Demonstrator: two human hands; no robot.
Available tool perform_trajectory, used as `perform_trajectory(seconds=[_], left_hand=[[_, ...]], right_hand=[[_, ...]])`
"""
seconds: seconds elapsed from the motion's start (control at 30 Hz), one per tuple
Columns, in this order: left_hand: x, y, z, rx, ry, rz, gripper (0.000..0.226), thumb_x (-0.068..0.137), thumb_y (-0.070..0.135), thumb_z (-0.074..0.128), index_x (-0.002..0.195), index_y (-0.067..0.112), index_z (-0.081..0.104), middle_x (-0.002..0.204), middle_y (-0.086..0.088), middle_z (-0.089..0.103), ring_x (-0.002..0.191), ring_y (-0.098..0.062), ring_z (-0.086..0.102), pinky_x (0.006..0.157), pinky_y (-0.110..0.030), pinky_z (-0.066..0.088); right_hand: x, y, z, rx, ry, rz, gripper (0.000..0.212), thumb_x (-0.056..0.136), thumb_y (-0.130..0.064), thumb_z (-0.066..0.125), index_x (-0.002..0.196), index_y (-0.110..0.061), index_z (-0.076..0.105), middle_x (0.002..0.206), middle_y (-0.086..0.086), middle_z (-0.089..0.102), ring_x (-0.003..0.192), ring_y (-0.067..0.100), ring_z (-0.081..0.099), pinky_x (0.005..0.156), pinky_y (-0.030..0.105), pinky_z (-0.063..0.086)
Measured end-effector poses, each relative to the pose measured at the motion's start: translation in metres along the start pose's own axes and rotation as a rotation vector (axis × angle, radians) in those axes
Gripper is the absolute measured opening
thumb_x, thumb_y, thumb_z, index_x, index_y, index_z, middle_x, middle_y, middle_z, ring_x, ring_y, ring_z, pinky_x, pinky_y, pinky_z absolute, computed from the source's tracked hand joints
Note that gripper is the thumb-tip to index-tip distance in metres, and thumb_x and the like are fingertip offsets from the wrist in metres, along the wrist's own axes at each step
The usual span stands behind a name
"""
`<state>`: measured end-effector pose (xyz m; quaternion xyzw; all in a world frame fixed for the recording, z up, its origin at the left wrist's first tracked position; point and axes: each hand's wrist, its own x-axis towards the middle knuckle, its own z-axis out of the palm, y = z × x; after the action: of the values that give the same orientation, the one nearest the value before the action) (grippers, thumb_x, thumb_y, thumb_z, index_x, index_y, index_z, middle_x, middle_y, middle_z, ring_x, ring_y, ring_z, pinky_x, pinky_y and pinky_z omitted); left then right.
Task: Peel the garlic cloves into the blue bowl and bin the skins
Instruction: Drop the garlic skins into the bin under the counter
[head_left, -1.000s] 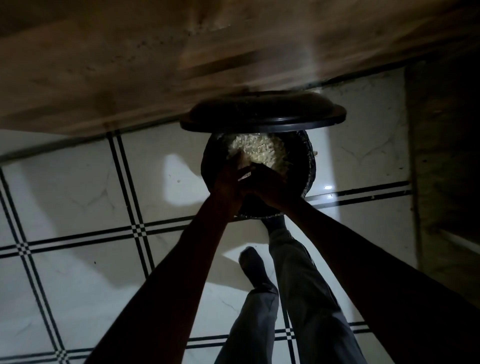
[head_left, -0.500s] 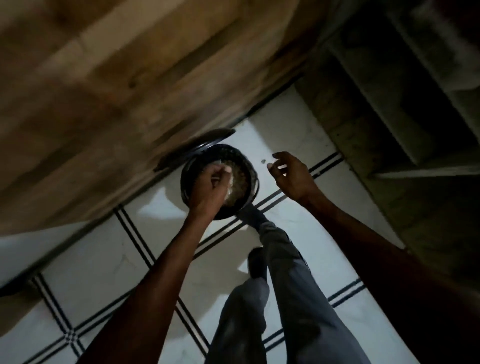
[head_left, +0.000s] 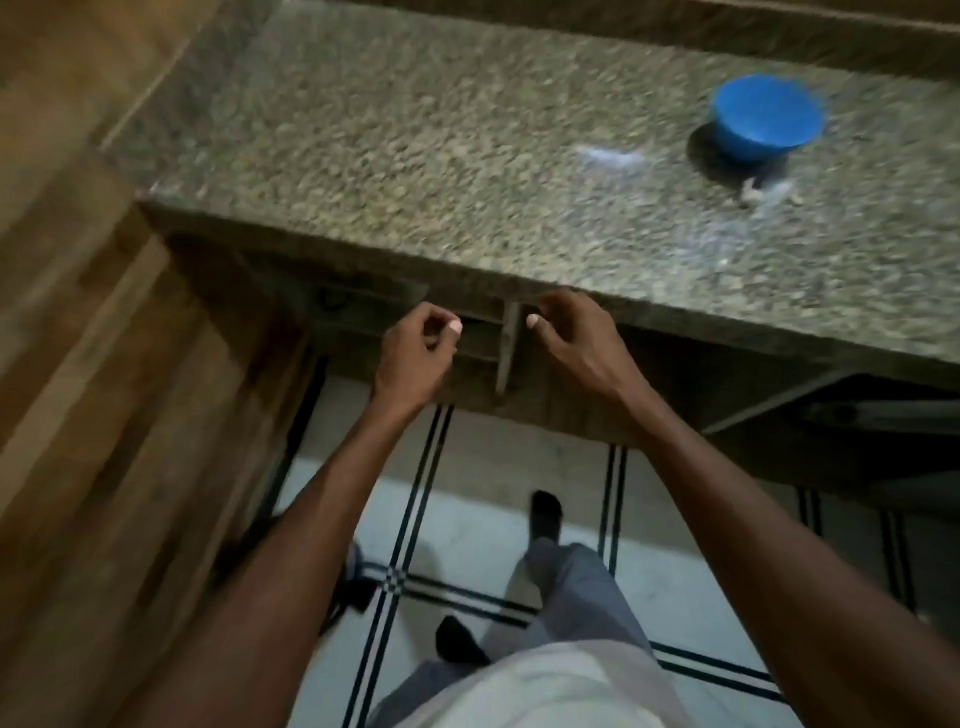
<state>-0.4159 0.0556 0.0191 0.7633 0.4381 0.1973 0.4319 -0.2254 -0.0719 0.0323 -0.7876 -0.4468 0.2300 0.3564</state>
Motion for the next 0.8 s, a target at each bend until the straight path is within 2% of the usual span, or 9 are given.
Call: perform_trajectory(seconds=[0.07, 0.17, 0.27, 0.37, 0.4, 0.5, 0.6, 0.67, 0.8], left_hand=[[0.028, 0.047, 0.038, 0.019, -0.069, 0.071, 0.014, 0.101, 0.023, 0.066, 0.106, 0.011, 0.072, 0.096, -0.001, 0.075, 0.087, -0.012, 0.071, 0.078, -0.018, 0.053], [0.074, 0.105, 0.099, 0.057, -0.167, 0.139, 0.013, 0.101, 0.022, 0.067, 0.105, 0.011, 0.072, 0.094, 0.000, 0.074, 0.082, -0.013, 0.068, 0.071, -0.023, 0.050], [0.117, 0.154, 0.161, 0.092, -0.223, 0.186, 0.013, 0.101, 0.024, 0.066, 0.104, 0.013, 0.072, 0.092, -0.001, 0.074, 0.082, -0.015, 0.071, 0.069, -0.025, 0.051], [0.159, 0.192, 0.216, 0.146, -0.277, 0.209, 0.013, 0.100, 0.024, 0.068, 0.105, 0.013, 0.072, 0.096, -0.002, 0.074, 0.087, -0.016, 0.070, 0.076, -0.031, 0.056], [0.172, 0.198, 0.233, 0.170, -0.293, 0.218, 0.013, 0.099, 0.023, 0.069, 0.105, 0.012, 0.071, 0.098, -0.003, 0.074, 0.089, -0.017, 0.070, 0.080, -0.034, 0.056], [0.203, 0.215, 0.274, 0.246, -0.322, 0.219, 0.018, 0.097, 0.020, 0.071, 0.111, 0.008, 0.071, 0.111, -0.009, 0.073, 0.101, -0.022, 0.069, 0.085, -0.031, 0.052], [0.221, 0.219, 0.301, 0.309, -0.383, 0.173, 0.030, 0.097, 0.017, 0.070, 0.124, 0.004, 0.069, 0.124, -0.012, 0.067, 0.112, -0.026, 0.065, 0.087, -0.023, 0.045], [0.226, 0.219, 0.313, 0.364, -0.454, 0.161, 0.030, 0.096, 0.021, 0.069, 0.120, 0.003, 0.071, 0.116, -0.014, 0.069, 0.106, -0.029, 0.067, 0.085, -0.027, 0.049], [0.239, 0.200, 0.327, 0.435, -0.466, 0.177, 0.039, 0.081, 0.041, 0.058, 0.101, 0.012, 0.073, 0.093, -0.009, 0.069, 0.084, -0.028, 0.067, 0.078, -0.040, 0.057]], right_hand=[[0.000, 0.026, -0.053, 0.048, 0.071, 0.069, 0.040, 0.105, -0.033, 0.062, 0.139, -0.012, 0.062, 0.131, 0.006, 0.064, 0.114, 0.016, 0.065, 0.095, 0.031, 0.056], [0.011, 0.075, -0.119, 0.066, 0.194, 0.129, 0.040, 0.106, -0.036, 0.062, 0.138, -0.013, 0.063, 0.133, 0.004, 0.063, 0.108, 0.010, 0.065, 0.080, 0.022, 0.055], [0.028, 0.129, -0.174, 0.068, 0.291, 0.207, 0.036, 0.105, -0.035, 0.063, 0.133, -0.012, 0.067, 0.127, 0.005, 0.067, 0.101, 0.009, 0.065, 0.076, 0.027, 0.058], [0.041, 0.177, -0.219, 0.064, 0.321, 0.307, 0.032, 0.103, -0.029, 0.065, 0.127, -0.009, 0.070, 0.119, 0.006, 0.070, 0.094, 0.010, 0.066, 0.065, 0.011, 0.051], [0.047, 0.190, -0.230, 0.063, 0.325, 0.326, 0.031, 0.103, -0.029, 0.066, 0.126, -0.009, 0.070, 0.117, 0.005, 0.071, 0.093, 0.010, 0.066, 0.065, 0.012, 0.050], [0.068, 0.222, -0.261, 0.025, 0.312, 0.382, 0.030, 0.103, -0.027, 0.066, 0.126, -0.009, 0.070, 0.115, 0.005, 0.073, 0.093, 0.016, 0.070, 0.079, 0.029, 0.055], [0.102, 0.254, -0.283, -0.048, 0.271, 0.396, 0.030, 0.101, -0.021, 0.065, 0.127, -0.007, 0.072, 0.115, 0.011, 0.074, 0.098, 0.024, 0.073, 0.089, 0.037, 0.058], [0.131, 0.271, -0.294, -0.096, 0.274, 0.375, 0.032, 0.100, -0.017, 0.064, 0.130, -0.008, 0.072, 0.117, 0.016, 0.071, 0.100, 0.030, 0.073, 0.092, 0.045, 0.061], [0.180, 0.288, -0.303, -0.260, 0.228, 0.355, 0.035, 0.099, -0.011, 0.062, 0.133, -0.004, 0.069, 0.125, 0.023, 0.058, 0.108, 0.039, 0.063, 0.090, 0.041, 0.054]])
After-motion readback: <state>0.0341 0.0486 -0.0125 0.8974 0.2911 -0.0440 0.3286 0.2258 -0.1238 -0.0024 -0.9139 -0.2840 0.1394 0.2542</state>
